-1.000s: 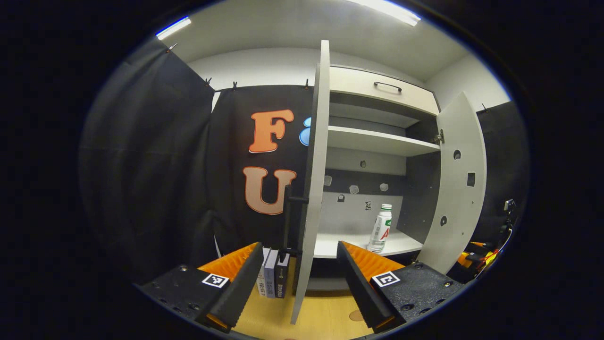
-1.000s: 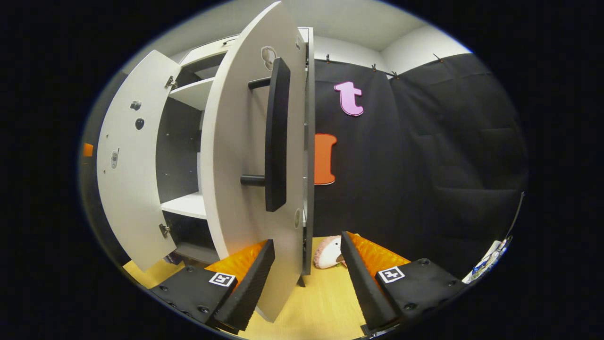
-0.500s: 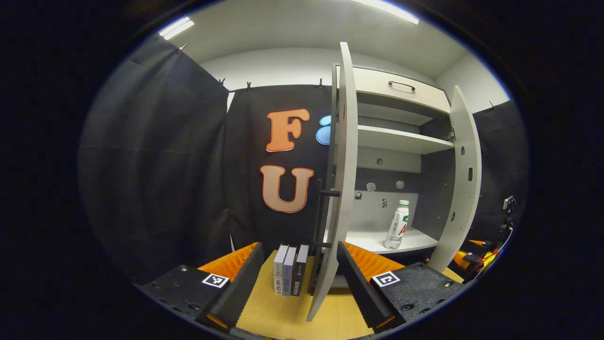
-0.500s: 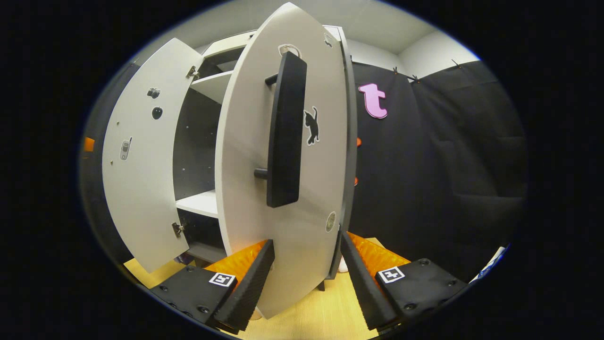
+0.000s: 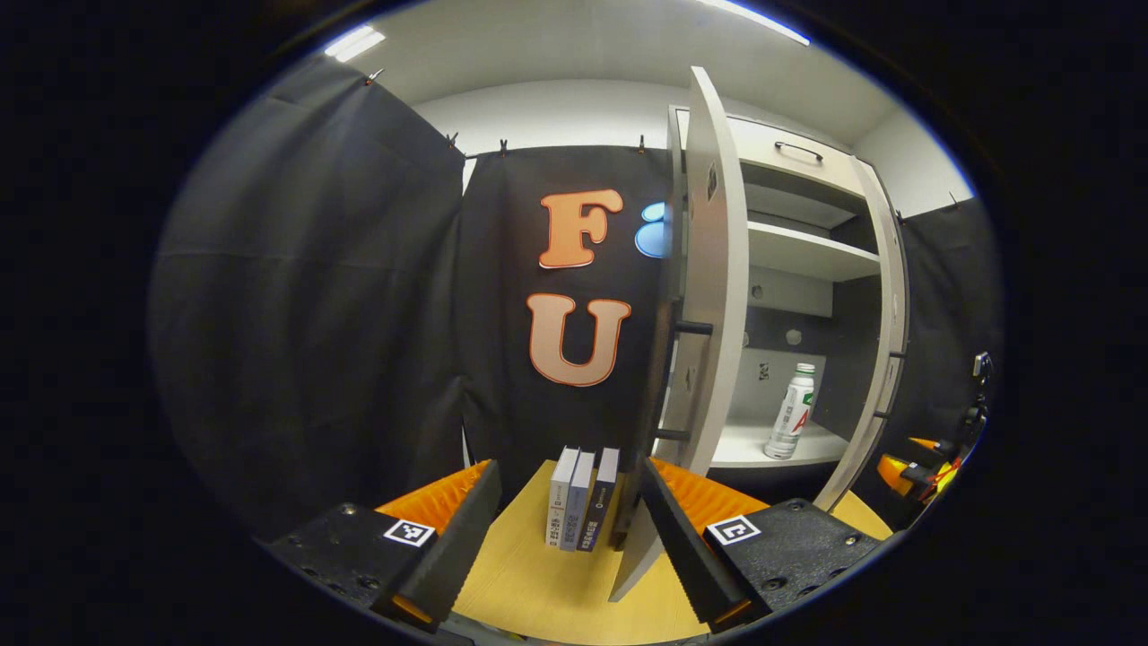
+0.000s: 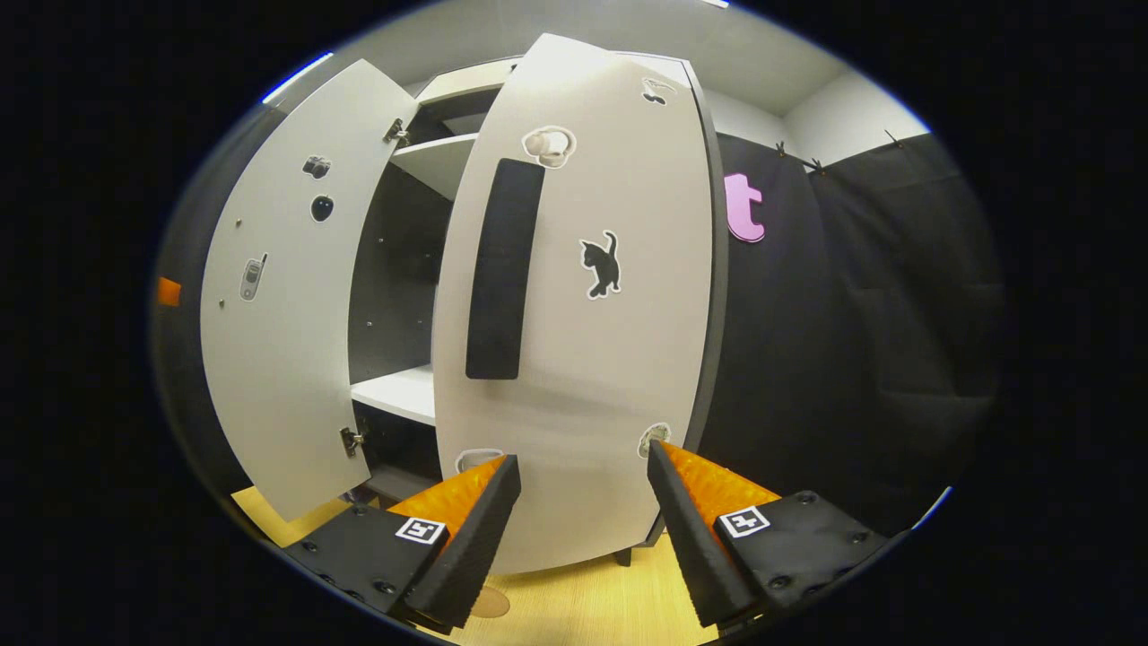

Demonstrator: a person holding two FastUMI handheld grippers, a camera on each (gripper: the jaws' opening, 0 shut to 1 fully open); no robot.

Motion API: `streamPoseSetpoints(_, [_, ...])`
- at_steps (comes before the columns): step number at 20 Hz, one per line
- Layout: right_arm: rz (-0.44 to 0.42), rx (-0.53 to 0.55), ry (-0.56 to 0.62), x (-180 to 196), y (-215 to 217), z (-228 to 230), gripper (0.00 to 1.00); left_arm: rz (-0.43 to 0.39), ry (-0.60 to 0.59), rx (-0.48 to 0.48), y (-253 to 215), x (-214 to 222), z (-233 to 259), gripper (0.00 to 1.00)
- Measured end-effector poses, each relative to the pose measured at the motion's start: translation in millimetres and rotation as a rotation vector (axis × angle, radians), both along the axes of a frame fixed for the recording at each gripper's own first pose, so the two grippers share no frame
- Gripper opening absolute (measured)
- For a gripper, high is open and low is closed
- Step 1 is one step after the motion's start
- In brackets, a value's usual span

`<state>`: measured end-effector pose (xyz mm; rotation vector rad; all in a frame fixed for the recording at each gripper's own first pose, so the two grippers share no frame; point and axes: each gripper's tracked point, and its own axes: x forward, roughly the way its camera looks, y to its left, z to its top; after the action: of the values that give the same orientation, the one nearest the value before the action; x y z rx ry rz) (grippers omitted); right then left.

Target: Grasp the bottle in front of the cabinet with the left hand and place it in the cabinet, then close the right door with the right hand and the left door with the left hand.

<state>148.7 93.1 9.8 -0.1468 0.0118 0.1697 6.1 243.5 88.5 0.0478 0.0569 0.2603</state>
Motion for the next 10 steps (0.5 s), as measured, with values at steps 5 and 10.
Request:
streamPoseSetpoints(5, [-0.016, 0.019, 0.018, -7, -10, 10, 0.95, 0.007, 0.017, -0.032, 13, 17, -26, 0.95])
streamPoseSetpoints(10, [-0.033, 0.049, 0.003, -19, -24, 32, 0.95, 0.000, 0.034, 0.002, 17, 45, -46, 0.95])
